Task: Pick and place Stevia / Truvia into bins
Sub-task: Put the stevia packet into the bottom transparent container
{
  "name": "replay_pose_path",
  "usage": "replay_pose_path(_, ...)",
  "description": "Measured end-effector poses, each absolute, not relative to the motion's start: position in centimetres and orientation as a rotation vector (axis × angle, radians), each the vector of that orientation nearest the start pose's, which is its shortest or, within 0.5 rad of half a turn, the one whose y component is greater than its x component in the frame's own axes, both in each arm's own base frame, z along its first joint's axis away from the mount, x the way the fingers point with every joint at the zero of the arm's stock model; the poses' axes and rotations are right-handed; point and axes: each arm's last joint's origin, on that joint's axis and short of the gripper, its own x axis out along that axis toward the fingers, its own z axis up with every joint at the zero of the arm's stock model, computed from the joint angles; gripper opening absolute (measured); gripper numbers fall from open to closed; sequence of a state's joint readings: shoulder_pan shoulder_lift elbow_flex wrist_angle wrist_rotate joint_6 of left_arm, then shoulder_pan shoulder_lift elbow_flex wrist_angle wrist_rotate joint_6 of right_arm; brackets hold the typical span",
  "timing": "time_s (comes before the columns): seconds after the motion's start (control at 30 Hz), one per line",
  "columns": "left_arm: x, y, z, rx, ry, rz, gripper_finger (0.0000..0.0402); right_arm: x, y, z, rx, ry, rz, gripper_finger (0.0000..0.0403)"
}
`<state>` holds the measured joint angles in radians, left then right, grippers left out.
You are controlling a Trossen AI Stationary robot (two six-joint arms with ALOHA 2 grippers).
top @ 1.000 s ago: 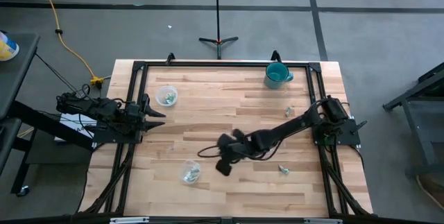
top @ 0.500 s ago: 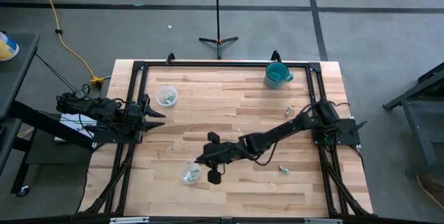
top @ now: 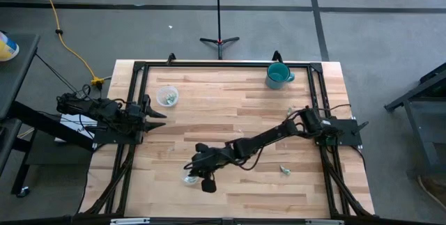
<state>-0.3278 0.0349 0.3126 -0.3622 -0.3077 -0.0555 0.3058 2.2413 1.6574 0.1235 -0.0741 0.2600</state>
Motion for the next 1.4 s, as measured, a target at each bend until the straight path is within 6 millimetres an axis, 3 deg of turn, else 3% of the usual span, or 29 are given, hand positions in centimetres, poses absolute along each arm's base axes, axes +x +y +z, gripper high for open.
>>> replay_pose_path(0.37, 6.9, -1.4, 23.0, -0.029, 0.081, -0.017, 0.0156, 48.7, 15.3, 18.9, 0.165, 0.607, 0.263, 0.0148)
replay_pose_path(0.53, 6.9, -1.4, 22.9, -0.028, 0.081, -0.015, 0.0156, 47.0, 13.8, 20.2, 0.200, 0.950, 0.063, 0.0190)
replay_pose_path(0.73, 6.9, -1.4, 22.9, -0.029, 0.084, -0.014, 0.0156, 40.7, 13.3, 23.5, -0.002, 1.322, -0.248, 0.0194)
replay_pose_path(0.87, 6.9, -1.4, 22.9, -0.029, 0.085, -0.014, 0.0156, 36.6, 14.0, 26.0, 0.048, 1.428, -0.365, 0.0189)
replay_pose_path(1.0, 6.9, -1.4, 22.9, -0.028, 0.088, -0.014, 0.0156, 32.4, 15.9, 26.8, 0.120, 1.474, -0.373, 0.0190)
replay_pose_path(1.2, 6.9, -1.4, 22.9, -0.028, 0.087, -0.015, 0.0156, 26.1, 17.9, 24.3, 0.321, 1.473, -0.396, 0.0188)
replay_pose_path(1.4, 6.9, -1.4, 22.9, -0.029, 0.086, -0.015, 0.0156, 22.4, 18.7, 19.8, 0.428, 1.363, -0.370, 0.0190)
